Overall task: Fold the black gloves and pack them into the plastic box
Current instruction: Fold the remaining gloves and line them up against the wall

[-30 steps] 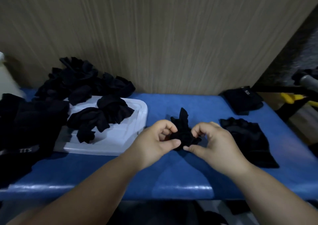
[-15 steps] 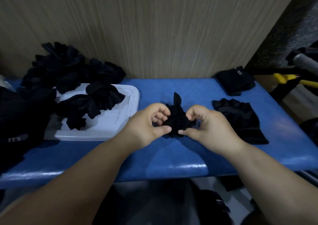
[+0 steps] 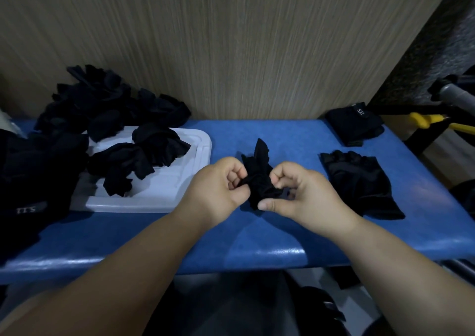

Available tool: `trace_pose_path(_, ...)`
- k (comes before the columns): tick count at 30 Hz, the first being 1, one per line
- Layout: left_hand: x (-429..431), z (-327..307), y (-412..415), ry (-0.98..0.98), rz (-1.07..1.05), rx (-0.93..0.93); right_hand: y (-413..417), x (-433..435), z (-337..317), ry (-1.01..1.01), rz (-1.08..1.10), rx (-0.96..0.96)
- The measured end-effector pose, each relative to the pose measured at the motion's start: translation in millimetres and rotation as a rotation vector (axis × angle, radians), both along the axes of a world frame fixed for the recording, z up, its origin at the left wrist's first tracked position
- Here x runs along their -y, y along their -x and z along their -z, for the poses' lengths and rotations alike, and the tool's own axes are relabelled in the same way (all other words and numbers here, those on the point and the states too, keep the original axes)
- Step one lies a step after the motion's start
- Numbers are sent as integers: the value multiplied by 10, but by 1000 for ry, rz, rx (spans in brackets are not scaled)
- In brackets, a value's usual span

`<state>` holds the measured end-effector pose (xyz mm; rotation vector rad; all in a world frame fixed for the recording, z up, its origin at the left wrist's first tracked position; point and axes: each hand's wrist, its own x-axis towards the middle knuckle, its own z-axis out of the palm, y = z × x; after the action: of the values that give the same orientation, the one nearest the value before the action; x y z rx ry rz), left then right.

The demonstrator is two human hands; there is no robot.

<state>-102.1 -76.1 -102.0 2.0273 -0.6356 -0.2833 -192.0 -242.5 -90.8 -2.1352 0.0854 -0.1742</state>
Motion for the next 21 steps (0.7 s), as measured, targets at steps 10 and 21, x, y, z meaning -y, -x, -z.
trace_pose_path(10,25,-43,63,-48,-148,46,-25,-45,1,13,167,70)
trace_pose_path(21,38,-97,202,17,-71,76,-38,-51,-54,342,350,200)
